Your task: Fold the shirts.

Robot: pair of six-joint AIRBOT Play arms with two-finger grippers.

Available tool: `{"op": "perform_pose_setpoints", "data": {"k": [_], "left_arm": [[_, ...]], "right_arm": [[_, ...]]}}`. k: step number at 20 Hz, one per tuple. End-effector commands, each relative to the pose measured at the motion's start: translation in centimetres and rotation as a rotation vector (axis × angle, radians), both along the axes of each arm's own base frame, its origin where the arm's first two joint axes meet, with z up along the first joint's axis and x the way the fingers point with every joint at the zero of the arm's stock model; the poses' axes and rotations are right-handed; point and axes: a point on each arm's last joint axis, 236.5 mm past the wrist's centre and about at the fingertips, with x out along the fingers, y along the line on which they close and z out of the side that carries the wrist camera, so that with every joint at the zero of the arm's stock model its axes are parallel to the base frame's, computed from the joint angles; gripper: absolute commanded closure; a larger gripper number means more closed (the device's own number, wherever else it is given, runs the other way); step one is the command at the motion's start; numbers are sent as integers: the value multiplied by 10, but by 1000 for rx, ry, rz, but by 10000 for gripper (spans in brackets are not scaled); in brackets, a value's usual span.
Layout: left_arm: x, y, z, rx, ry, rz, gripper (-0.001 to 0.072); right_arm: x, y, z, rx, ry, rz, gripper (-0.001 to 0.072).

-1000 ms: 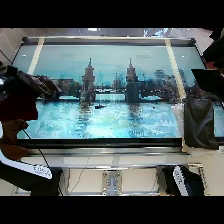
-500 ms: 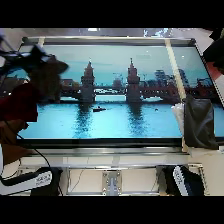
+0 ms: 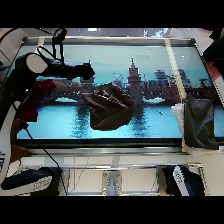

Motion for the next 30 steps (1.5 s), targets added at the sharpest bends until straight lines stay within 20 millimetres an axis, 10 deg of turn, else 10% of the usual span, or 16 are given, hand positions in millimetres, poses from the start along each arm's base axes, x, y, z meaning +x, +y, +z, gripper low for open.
{"op": "perform_pose_setpoints", "data": {"k": [1,6,7,14,24,28,30], "left_arm": [[31,57,-49,158,59,166,12],[41,26,-150,142,207,-55,12],[40,12,-163,136,195,-149,12],[51,-9,-217,65,224,-200,13],[52,-8,-238,99,222,-225,76],[46,-13,-239,105,226,-269,280],[38,-17,-241,116,238,-312,658]], "right_arm": [[2,30,-80,179,286,140,407],[15,112,-252,335,617,235,357],[16,126,-278,337,662,227,243],[42,203,-389,274,862,227,166],[58,219,-405,290,902,205,172],[63,218,-409,297,898,179,340],[69,216,-409,297,880,163,494]]}}
